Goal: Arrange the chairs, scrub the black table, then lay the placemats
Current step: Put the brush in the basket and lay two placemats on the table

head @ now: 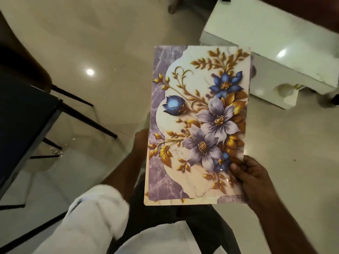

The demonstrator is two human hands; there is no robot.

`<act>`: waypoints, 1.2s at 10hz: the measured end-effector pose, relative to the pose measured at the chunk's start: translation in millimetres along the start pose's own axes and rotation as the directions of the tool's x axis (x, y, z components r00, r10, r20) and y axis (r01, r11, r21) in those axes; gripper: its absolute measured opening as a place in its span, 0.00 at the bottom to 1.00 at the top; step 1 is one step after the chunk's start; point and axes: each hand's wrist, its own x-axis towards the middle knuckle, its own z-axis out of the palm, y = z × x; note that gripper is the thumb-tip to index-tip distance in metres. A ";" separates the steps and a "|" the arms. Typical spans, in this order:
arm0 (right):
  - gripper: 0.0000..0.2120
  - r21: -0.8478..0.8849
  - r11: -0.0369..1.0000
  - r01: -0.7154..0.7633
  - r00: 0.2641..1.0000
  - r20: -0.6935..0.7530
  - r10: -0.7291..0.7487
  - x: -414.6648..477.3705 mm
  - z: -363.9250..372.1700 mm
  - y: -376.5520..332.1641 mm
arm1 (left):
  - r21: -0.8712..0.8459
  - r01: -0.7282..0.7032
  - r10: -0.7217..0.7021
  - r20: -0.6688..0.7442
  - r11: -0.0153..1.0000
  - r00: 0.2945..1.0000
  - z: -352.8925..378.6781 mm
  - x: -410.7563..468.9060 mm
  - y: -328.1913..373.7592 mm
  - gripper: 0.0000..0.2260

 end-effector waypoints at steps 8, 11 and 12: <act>0.18 -0.265 0.931 0.252 0.632 0.773 0.049 -69.1 390.4 -157.7 | -0.253 -0.530 0.395 -0.434 0.809 0.809 -358.9 -245.3 99.2 0.14; 0.12 -0.282 0.894 0.350 0.572 0.820 0.035 -121.2 583.2 -139.5 | -0.327 -0.542 0.287 -0.582 0.774 0.761 -501.5 -276.2 81.9 0.13; 0.10 -0.307 0.866 0.395 0.581 0.813 0.023 -126.1 634.6 -132.9 | -0.311 -0.534 0.222 -0.664 0.786 0.714 -530.1 -270.3 86.0 0.13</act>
